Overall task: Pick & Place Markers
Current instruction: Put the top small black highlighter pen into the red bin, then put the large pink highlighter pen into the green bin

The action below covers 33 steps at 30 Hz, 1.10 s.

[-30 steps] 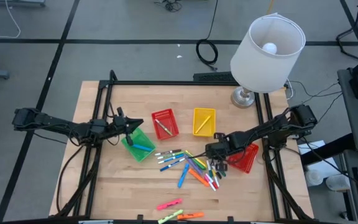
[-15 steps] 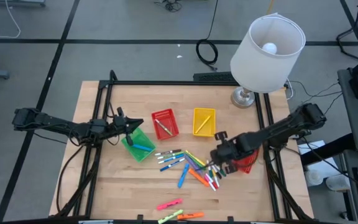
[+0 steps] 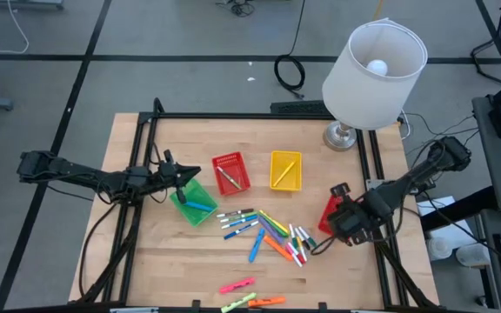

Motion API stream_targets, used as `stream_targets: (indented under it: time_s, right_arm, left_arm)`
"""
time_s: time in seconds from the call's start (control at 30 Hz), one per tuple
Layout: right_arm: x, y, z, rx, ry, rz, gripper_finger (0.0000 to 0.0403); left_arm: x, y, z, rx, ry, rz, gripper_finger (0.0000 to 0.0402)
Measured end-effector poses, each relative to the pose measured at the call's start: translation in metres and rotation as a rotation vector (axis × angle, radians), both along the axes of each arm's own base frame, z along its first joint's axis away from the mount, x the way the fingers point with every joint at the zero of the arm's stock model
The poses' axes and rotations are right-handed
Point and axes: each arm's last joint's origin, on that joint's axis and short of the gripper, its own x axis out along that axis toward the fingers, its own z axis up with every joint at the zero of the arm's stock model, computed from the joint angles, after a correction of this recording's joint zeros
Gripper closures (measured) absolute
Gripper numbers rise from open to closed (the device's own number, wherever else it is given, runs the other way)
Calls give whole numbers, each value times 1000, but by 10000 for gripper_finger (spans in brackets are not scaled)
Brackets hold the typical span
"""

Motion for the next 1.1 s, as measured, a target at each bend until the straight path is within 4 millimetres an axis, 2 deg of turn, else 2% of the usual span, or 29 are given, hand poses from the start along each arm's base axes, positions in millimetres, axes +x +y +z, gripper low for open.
stream_targets:
  time_s: [0.13, 0.27, 0.43, 0.6, 0.73, 0.9, 1.1]
  right_arm:
    - [-10, -1, -23, -37, 59, 19, 381]
    - [-11, -1, -46, -41, 108, 39, 381]
    - [-11, -2, -56, -56, 106, 41, 373]
    - [-10, -2, -56, -57, 83, 42, 302]
    - [-10, -2, -56, -57, 84, 41, 274]
    - [-7, -3, -50, -106, 31, -1, 282]
    - [-5, -3, -13, -69, -116, 11, 330]
  left_arm:
    - [0, 0, 0, 0, 0, 0, 364]
    - [0, 0, 0, 0, 0, 0, 364]
    - [0, 0, 0, 0, 0, 0, 364]
    - [0, 0, 0, 0, 0, 0, 364]
    - [0, 0, 0, 0, 0, 0, 364]
    - [0, 0, 0, 0, 0, 0, 364]
    - [0, 0, 0, 0, 0, 0, 364]
